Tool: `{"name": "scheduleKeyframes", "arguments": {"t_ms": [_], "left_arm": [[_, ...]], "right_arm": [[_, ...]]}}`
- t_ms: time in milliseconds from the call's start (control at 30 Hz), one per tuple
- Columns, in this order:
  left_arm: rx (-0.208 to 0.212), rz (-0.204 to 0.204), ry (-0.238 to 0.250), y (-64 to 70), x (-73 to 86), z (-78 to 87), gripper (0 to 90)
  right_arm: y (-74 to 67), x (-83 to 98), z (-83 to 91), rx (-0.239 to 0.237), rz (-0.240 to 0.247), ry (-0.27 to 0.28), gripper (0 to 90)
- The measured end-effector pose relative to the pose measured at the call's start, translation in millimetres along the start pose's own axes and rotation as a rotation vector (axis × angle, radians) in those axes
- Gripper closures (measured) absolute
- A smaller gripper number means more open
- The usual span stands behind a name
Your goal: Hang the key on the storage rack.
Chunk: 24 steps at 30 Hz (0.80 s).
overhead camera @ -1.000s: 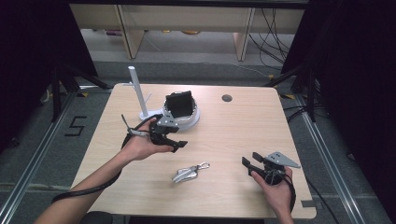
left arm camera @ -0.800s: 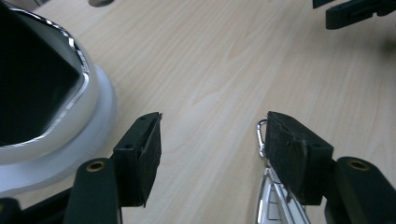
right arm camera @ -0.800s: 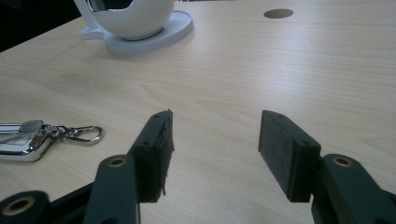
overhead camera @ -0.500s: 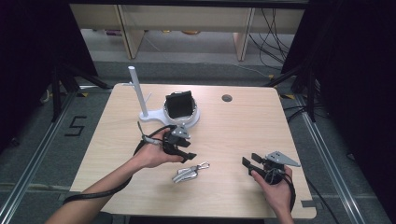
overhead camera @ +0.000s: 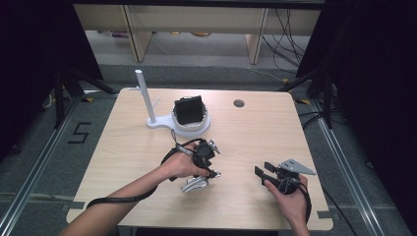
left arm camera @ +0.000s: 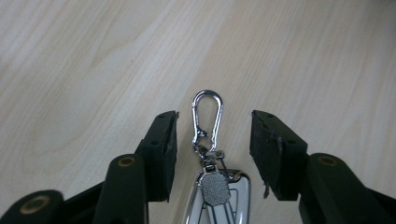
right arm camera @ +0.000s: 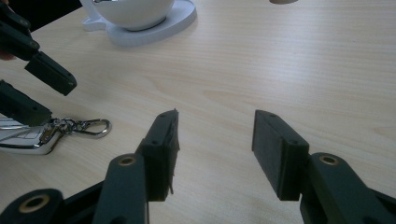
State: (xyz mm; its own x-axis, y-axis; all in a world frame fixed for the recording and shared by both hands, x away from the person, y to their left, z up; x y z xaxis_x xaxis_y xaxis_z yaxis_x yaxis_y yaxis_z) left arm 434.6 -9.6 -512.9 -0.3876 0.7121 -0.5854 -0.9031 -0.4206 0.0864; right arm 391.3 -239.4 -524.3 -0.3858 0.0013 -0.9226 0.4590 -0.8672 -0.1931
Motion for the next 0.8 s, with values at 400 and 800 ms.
{"name": "scheduleKeyframes", "arguments": {"t_ms": [400,800], "left_arm": [[0.0,-0.066,-0.052,-4.5,6.4,-16.4,56.5],[0.003,-0.154,-0.099,-3.7,8.8,-24.3,65.0]], "right_arm": [[-4.0,2.4,-1.3,0.0,-0.037,-0.015,51.4],[-0.3,1.9,-2.2,-0.009,-0.008,0.002,50.9]]}}
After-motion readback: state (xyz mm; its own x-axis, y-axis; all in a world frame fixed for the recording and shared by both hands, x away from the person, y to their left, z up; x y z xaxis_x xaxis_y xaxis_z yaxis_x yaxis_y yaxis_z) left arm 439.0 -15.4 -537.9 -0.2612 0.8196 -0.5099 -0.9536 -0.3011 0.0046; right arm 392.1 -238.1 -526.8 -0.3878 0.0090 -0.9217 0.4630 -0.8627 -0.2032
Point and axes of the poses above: each handheld gripper's, and its own axes: z roughly backward along the jaws, x roughly out of its underside, y roughly to its right, the point moved 6 cm from there along -z, roughly forward along the jaws, and after that the axes turned 9 degrees about y, right-handed, at the moved point
